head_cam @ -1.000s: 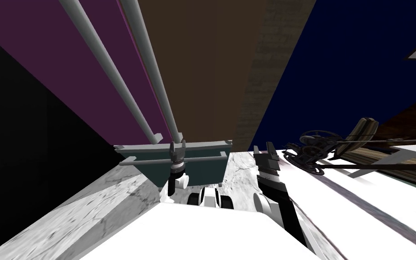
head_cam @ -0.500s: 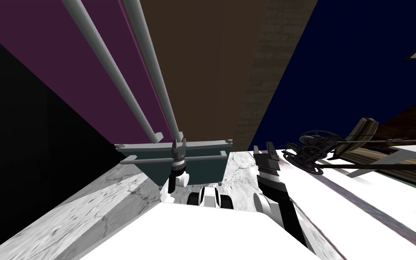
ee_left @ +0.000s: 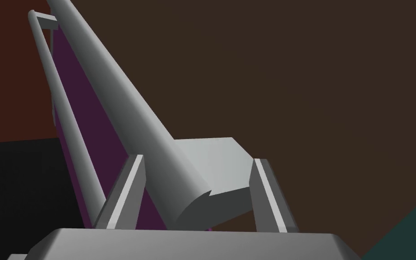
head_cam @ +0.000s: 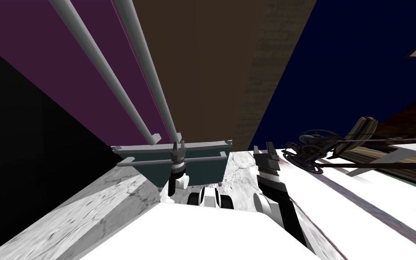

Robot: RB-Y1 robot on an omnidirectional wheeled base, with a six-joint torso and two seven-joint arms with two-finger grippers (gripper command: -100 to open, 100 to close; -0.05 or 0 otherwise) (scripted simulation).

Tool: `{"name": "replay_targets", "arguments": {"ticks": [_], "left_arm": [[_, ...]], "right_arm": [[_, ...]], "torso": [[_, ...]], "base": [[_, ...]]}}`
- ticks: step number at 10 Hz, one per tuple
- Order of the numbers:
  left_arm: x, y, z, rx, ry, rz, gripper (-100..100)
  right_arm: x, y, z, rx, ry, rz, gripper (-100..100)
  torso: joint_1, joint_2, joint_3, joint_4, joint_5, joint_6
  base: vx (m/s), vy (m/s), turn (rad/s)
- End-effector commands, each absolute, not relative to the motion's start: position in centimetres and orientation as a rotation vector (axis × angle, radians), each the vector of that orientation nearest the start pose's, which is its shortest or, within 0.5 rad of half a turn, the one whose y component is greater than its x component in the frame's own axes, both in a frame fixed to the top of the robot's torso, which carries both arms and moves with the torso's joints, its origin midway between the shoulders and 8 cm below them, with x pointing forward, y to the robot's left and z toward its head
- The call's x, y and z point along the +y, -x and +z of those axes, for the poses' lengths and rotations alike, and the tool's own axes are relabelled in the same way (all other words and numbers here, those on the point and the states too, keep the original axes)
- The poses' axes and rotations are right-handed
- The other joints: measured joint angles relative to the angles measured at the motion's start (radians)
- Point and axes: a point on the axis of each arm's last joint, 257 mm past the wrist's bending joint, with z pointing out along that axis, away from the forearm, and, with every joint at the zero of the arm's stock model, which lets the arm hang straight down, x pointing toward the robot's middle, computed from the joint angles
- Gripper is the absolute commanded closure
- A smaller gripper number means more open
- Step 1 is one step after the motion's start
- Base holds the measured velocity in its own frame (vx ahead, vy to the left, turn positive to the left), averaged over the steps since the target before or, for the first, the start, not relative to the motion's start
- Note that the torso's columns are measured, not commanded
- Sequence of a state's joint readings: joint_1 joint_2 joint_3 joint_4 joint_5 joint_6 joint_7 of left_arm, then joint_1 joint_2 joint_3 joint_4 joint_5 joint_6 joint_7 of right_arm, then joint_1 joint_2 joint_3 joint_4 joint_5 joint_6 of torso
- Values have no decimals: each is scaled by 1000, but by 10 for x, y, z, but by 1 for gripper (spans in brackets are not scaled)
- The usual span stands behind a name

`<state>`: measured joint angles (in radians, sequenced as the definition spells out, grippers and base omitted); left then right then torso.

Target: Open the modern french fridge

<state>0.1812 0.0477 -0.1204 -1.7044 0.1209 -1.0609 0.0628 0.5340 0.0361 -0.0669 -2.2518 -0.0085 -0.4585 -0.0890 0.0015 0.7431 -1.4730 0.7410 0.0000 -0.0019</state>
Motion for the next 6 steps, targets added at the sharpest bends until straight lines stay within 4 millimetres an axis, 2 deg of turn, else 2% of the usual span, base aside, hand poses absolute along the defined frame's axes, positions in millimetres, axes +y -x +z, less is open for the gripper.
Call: {"name": "replay_targets", "arguments": {"ticks": [1,2,4,6], "left_arm": [[226,-370,-23,368,508,-1670,100],[234,-369,-20,352,516,-1622,100],[242,-369,-16,337,524,-1574,100],[251,-368,-13,323,532,-1525,100]], "right_arm": [[-314,-346,-7,609,-797,1284,0],[-314,-346,-7,609,-797,1284,0],[-314,-346,-7,609,-797,1284,0],[-314,-346,-7,609,-797,1284,0]], "torso": [[1,-1,0,-1,1,-1],[1,-2,-2,-1,0,0],[-4,8,5,2,-1,-3],[-1,1,1,-1,0,1]], "base": [[-1,-9,-9],[-54,-135,163],[-147,-258,199],[-111,-237,155]]}}
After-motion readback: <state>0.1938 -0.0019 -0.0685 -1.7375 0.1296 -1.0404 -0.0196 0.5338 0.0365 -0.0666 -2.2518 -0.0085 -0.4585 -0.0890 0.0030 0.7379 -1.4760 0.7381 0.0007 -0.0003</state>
